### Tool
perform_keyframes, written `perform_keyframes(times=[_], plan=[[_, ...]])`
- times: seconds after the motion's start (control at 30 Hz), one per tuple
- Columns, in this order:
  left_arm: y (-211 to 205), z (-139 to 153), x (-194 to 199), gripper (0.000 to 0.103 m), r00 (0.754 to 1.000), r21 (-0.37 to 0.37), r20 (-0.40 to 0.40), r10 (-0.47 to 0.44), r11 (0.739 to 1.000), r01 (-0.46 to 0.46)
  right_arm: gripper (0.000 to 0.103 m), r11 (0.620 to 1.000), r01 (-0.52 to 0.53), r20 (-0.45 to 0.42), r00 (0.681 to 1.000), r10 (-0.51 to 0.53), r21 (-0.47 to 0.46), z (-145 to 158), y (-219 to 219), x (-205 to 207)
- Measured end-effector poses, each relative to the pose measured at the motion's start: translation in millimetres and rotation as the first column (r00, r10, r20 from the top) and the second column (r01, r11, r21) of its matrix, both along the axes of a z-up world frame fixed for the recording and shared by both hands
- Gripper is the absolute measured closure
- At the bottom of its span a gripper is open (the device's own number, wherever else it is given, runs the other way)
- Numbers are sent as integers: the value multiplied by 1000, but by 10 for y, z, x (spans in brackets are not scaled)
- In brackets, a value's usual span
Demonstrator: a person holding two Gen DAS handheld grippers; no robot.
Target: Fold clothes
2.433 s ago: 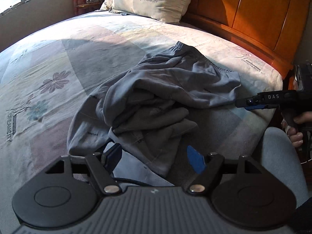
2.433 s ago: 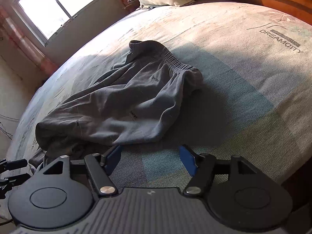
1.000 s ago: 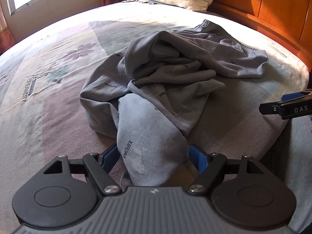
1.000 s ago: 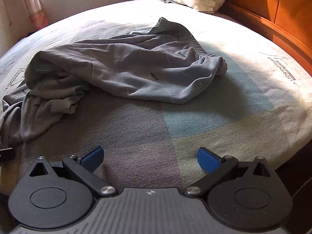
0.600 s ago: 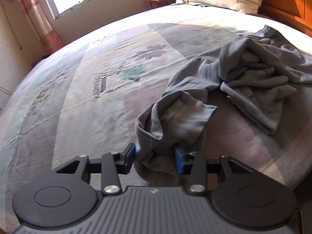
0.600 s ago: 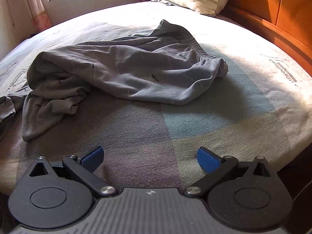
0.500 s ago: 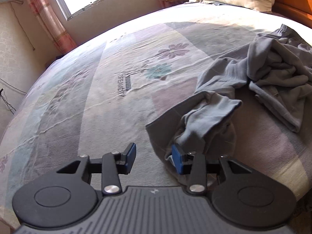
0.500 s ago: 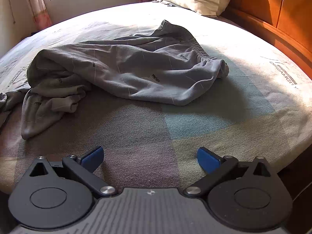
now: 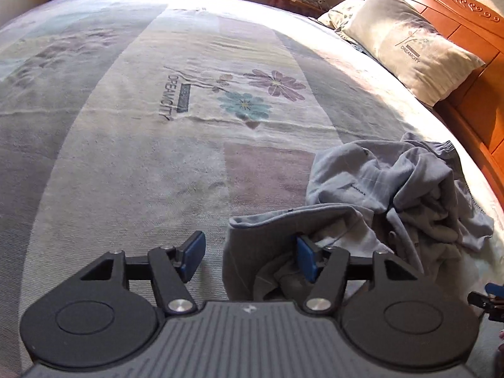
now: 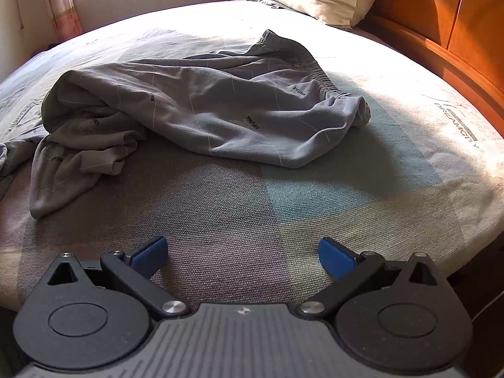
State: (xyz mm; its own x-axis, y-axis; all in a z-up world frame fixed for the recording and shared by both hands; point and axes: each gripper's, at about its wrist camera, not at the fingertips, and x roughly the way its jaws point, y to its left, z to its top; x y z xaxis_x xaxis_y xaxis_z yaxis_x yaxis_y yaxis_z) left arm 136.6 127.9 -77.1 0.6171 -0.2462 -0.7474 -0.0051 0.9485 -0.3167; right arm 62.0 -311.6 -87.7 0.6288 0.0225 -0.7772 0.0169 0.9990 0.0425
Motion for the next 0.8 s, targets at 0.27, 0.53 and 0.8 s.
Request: perform_keyframes(times=[0.27, 0.53, 0.8], plan=[[-715, 232, -358, 35, 925, -100, 94, -368, 921, 376, 0, 1000, -1, 3, 1000, 1, -27, -15, 46, 13], [-1486, 61, -651, 29, 798, -40, 13, -602, 797, 602, 0, 1000, -1, 15, 1000, 1, -28, -24, 50, 5], [-1397, 248, -862, 27, 835, 77, -14, -549, 832, 549, 0, 998, -33, -7, 999, 34, 48, 83, 53, -19]])
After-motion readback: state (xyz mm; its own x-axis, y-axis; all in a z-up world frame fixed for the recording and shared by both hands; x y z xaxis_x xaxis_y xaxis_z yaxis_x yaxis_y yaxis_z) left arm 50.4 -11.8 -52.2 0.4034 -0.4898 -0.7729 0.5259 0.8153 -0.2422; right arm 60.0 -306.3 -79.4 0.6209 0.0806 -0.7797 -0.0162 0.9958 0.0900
